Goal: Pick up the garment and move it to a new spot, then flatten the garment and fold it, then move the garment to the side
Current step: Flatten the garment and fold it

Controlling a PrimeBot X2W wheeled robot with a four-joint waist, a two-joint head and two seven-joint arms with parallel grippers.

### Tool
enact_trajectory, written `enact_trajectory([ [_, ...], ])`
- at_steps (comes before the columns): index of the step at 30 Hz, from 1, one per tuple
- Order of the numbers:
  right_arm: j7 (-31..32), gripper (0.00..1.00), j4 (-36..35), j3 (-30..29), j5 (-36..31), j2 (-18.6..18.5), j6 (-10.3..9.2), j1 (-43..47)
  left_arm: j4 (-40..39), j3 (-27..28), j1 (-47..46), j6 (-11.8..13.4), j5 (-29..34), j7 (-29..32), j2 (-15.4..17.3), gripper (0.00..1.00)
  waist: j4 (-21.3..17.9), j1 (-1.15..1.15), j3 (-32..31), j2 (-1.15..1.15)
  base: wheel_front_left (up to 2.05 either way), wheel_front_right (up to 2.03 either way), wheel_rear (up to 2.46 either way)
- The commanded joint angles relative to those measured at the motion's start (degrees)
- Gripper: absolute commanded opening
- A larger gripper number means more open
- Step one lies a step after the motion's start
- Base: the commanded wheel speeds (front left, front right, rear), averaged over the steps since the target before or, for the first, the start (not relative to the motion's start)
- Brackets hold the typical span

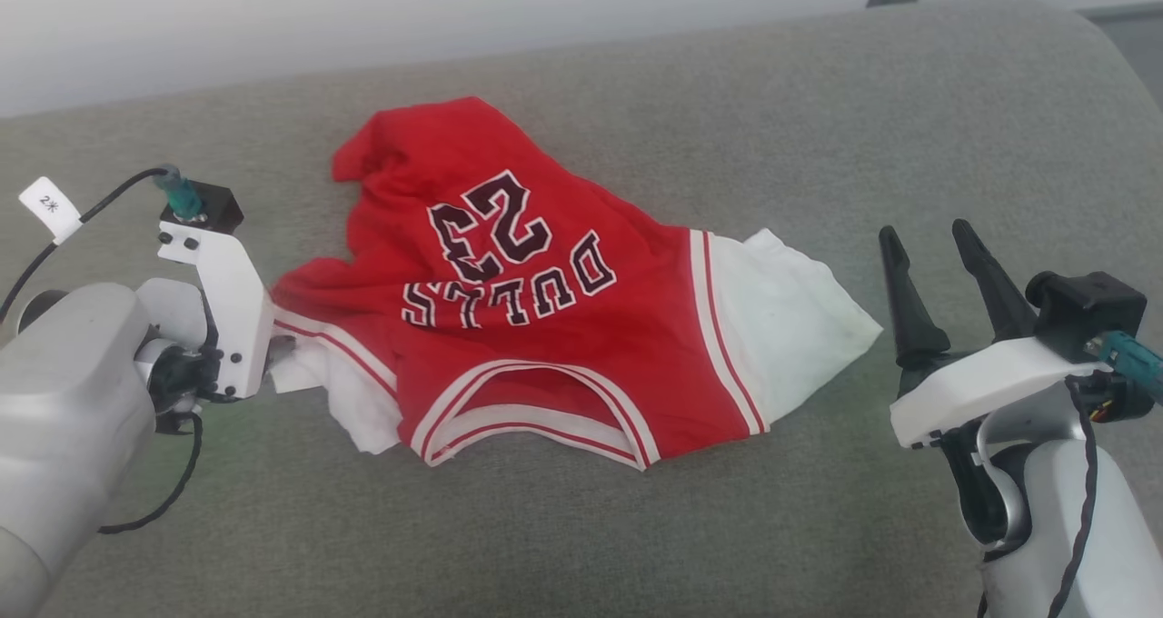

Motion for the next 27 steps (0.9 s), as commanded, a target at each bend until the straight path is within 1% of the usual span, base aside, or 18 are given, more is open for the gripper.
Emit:
enact_trajectory([
  [1, -0.1, 1.0, -0.06, 0.06, -0.23, -0.03, 0.02, 0.53, 0.05, -0.06, -0.64, -0.06, -0.24, 0.44, -0.1, 1.0, 0.48, 0.0, -0.47, 0.0, 0.0, 0.0, 0.0],
  [4, 0.26, 1.0, -0.26, -0.07, -0.46, 0.05, 0.02, 0.84, -0.33, -0.13, -0.17, 0.86, -0.94, 3.28, -0.56, 1.0, 1.02, 0.0, -1.11, 0.0, 0.0, 0.0, 0.0],
  [9, 0.61, 1.0, -0.76, -0.04, -0.48, -0.05, 0.02, 0.75, -1.48, 0.32, 1.05, 1.02, -2.04, 3.83, -1.13, 1.0, 1.15, 0.0, -1.04, 0.0, 0.0, 0.0, 0.0],
  [15, 0.87, 1.0, -1.17, 0.03, -0.23, -0.32, 0.02, 0.48, -1.0, 1.0, 3.12, 2.58, -4.6, 6.39, -1.91, 1.0, 0.39, 0.0, -0.12, 0.0, 0.0, 0.0, 0.0],
  [18, 0.87, 1.0, -1.31, -0.24, -0.27, -0.27, 0.02, 0.48, -0.57, 1.06, 4.08, 2.99, -4.77, 7.09, -1.97, 1.0, 0.07, 0.0, 0.36, 0.0, 0.0, 0.0, 0.0],
  [19, 0.84, 1.0, -1.36, -0.29, -0.27, -0.25, 0.02, 0.48, -0.44, 1.31, 4.42, 2.97, -5.36, 7.46, -2.19, 0.25, -0.02, 0.0, 0.49, 0.0, 0.0, 0.0, 0.0],
  [20, 0.85, 1.0, -1.4, -0.31, -0.26, -0.2, 0.02, 0.47, -0.4, 1.54, 4.75, 2.81, -5.83, 7.77, -2.3, 0.0, -0.11, 0.0, 0.61, 0.0, 0.0, 0.0, 0.0],
  [25, 0.71, 1.0, -1.36, -0.66, -0.39, -0.12, 0.02, 0.68, -0.53, 1.08, 5.41, 3.02, -6.45, 10.2, -2.15, 0.0, -0.07, 0.0, 0.76, 0.0, 0.0, 0.0, 0.0],
  [27, 0.73, 1.0, -1.28, -1.06, -0.56, -0.22, 0.02, 0.92, -1.09, 1.01, 5.01, 2.89, -6.6, 11.09, -1.45, 0.0, 0.2, 0.0, 0.57, 0.0, 0.0, 0.0, 0.0],
])
